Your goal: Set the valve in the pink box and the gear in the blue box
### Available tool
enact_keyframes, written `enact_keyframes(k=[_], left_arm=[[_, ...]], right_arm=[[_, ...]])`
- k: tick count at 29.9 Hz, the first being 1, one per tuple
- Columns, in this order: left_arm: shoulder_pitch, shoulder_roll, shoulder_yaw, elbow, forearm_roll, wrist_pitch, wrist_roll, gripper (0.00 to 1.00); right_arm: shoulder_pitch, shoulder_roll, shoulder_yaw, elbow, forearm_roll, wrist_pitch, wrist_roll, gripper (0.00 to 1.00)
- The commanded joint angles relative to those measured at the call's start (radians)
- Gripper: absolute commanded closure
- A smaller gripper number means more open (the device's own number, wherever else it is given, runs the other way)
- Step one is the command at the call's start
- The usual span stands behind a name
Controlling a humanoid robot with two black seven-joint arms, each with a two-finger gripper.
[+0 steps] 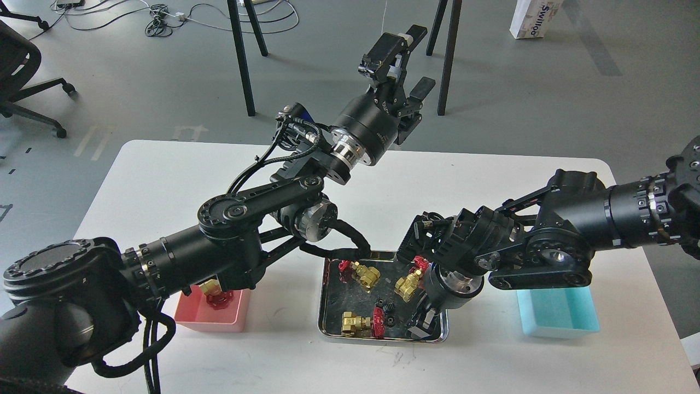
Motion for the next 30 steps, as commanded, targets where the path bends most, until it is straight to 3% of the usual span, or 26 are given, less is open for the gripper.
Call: enact_keyframes(k=[1,18,30], left_arm=[[0.0,0.0,0.0,0.013,0.0,0.0,0.0,0.04],[0.0,0.0,0.0,0.013,0.001,0.0,0.0,0.04],[0.002,0.0,0.0,0.013,0.0,0.0,0.0,0.03]], right_arm=[[-0.012,0.003,-0.003,-0.005,-0.001,-0.001,0.0,0.41],[-0.056,0.069,-0.015,-0.094,0.002,-0.001,0.0,0.44],[-0.073,0.088,-0.024,-0.119,0.005,-0.001,0.0,0.51]])
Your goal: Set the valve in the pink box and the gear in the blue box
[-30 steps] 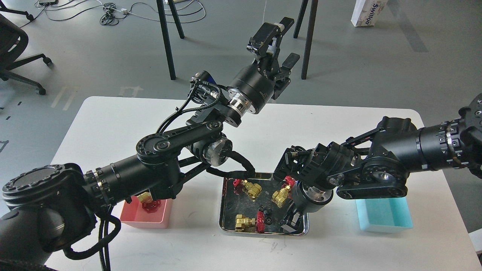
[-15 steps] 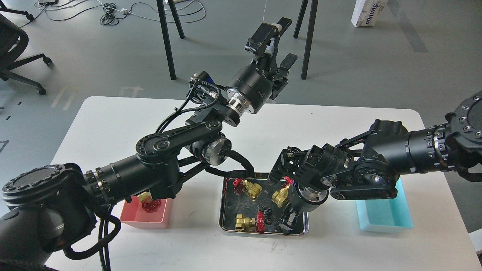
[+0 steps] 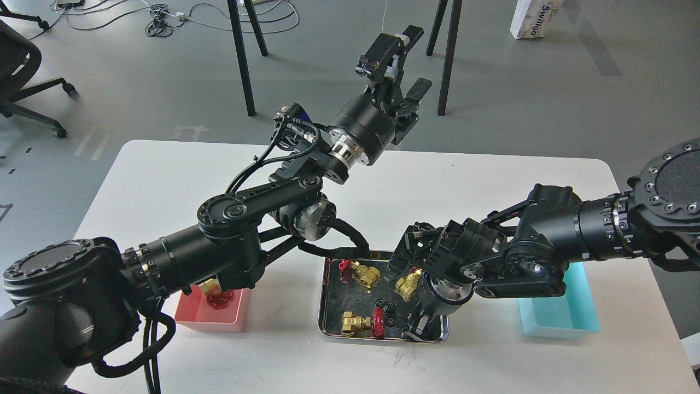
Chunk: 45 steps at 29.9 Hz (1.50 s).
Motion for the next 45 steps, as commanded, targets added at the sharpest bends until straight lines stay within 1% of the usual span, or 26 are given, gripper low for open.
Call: enact_keyframes(k=[1,7,14,22,29,39,45], left_arm=[[0.001,0.0,0.0,0.0,0.0,0.0,0.0,0.03],[0.003,0.0,0.001,0.0,0.001,0.0,0.0,0.03],[0.003,0.0,0.001,0.0,0.006,0.0,0.0,0.03],[0.003,0.0,0.001,0.0,0.006,0.0,0.0,0.03],[0.003,0.0,0.001,0.0,0.006,0.0,0.0,0.02],[0.003,0.0,0.001,0.0,0.006,0.0,0.0,0.02],[0.009,0.0,0.001,0.0,0.007,-0.001,0.0,0.02]], right_arm=[[0.001,0.0,0.001,0.0,0.0,0.0,0.0,0.52],[0.002,0.0,-0.001,0.0,-0.002,0.001,0.001,0.58],[0.002,0.0,-0.001,0.0,-0.003,0.001,0.001,0.7],[-0.001,0.0,-0.001,-0.002,-0.003,0.004,0.003,0.76],[0.001,0.0,-0.001,0.0,-0.002,0.006,0.003,0.85],[0.041,-0.014,0.01,0.015,0.011,0.013,0.005,0.88],[0.119,-0.096,0.065,0.055,0.075,0.013,0.006,0.9]])
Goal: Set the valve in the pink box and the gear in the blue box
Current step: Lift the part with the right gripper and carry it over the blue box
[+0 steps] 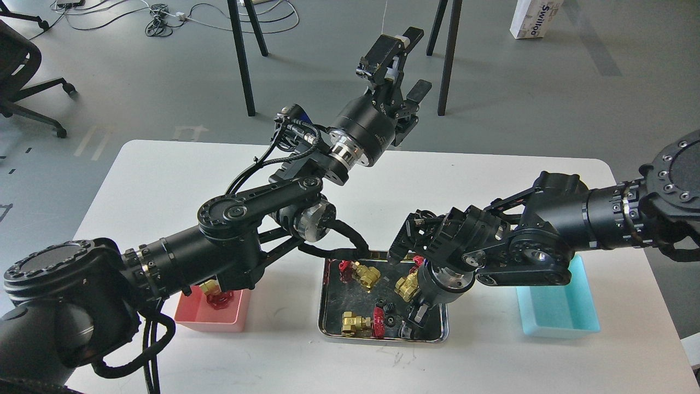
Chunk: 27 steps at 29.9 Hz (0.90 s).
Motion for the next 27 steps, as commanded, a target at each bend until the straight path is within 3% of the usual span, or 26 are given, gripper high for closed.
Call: enact_keyframes(k=[1,6,15,17,20,27], left_arm=[[0.009,0.0,0.0,0.0,0.002,-0.002,0.0,0.02],[0.009,0.0,0.0,0.0,0.041,-0.002,0.0,0.02],[0.018,0.0,0.0,0.0,0.055,-0.002,0.0,0.02],[0.02,0.0,0.0,-0.002,0.055,-0.002,0.0,0.02],[0.021,0.0,0.002,-0.005,0.055,-0.002,0.0,0.01],[0.023,0.0,0.002,-0.006,0.055,-0.002,0.0,0.01]], right_arm=[[0.052,-0.07,0.056,0.043,0.063,0.0,0.0,0.9],[0.095,-0.268,0.145,0.077,0.106,0.002,0.0,0.9],[-0.024,-0.865,0.314,0.227,0.115,0.008,0.01,0.9],[-0.082,-0.949,0.335,0.265,0.115,-0.001,0.01,0.9],[-0.174,-1.003,0.346,0.291,0.115,-0.047,0.011,0.9],[-0.313,-0.993,0.345,0.274,0.11,-0.153,0.019,0.88]])
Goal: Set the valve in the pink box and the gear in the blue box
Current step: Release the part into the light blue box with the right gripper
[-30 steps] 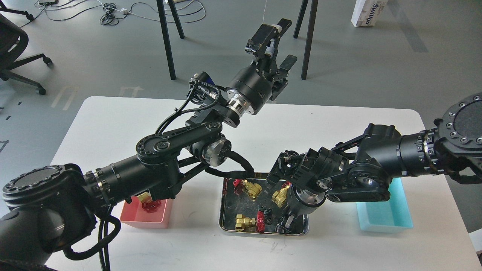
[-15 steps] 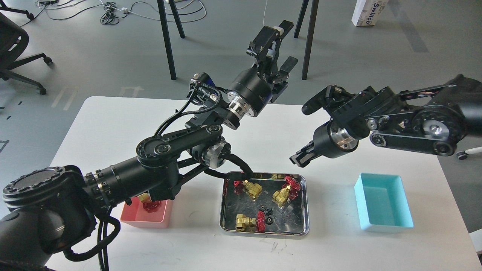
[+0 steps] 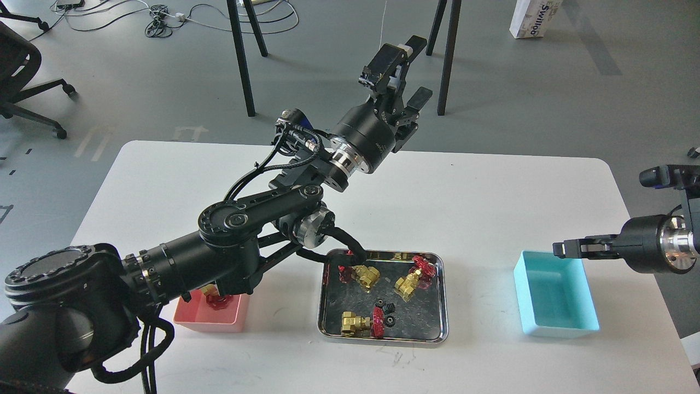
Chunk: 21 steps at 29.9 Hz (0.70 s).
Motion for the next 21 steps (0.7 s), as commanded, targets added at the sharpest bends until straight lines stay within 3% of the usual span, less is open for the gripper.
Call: enact_keyframes(k=[1,5,7,9,16,19,21], left_arm=[[0.0,0.0,-0.002,-0.002,0.0,0.0,0.0,0.01],[0.0,0.0,0.0,-0.002,0.0,0.0,0.0,0.01],[0.0,0.0,-0.002,-0.002,0.0,0.0,0.0,0.01],[0.0,0.0,-0.003,-0.002,0.0,0.0,0.0,0.01],[0.005,0.0,-0.003,-0.002,0.0,0.0,0.0,0.01],[0.005,0.018,-0.018,0.005,-0.009,-0.009,0.0,0.01],[0.0,0.096,-0.028,0.002,-0.012,-0.024,0.0,0.02]], right_arm=[[-0.047,0.006,0.0,-0.005,-0.001,-0.033,0.0,0.84],[-0.063,0.008,0.001,-0.008,0.002,-0.042,-0.001,0.66],[-0.063,0.01,0.001,-0.012,0.005,-0.059,-0.001,0.42],[-0.063,0.01,0.001,-0.014,0.014,-0.088,-0.001,0.03],[-0.063,0.026,0.103,-0.014,0.17,-0.102,-0.001,0.0],[-0.065,0.058,0.24,-0.025,0.42,-0.124,-0.001,0.0],[-0.063,0.104,0.32,-0.06,0.656,-0.133,-0.001,0.0]])
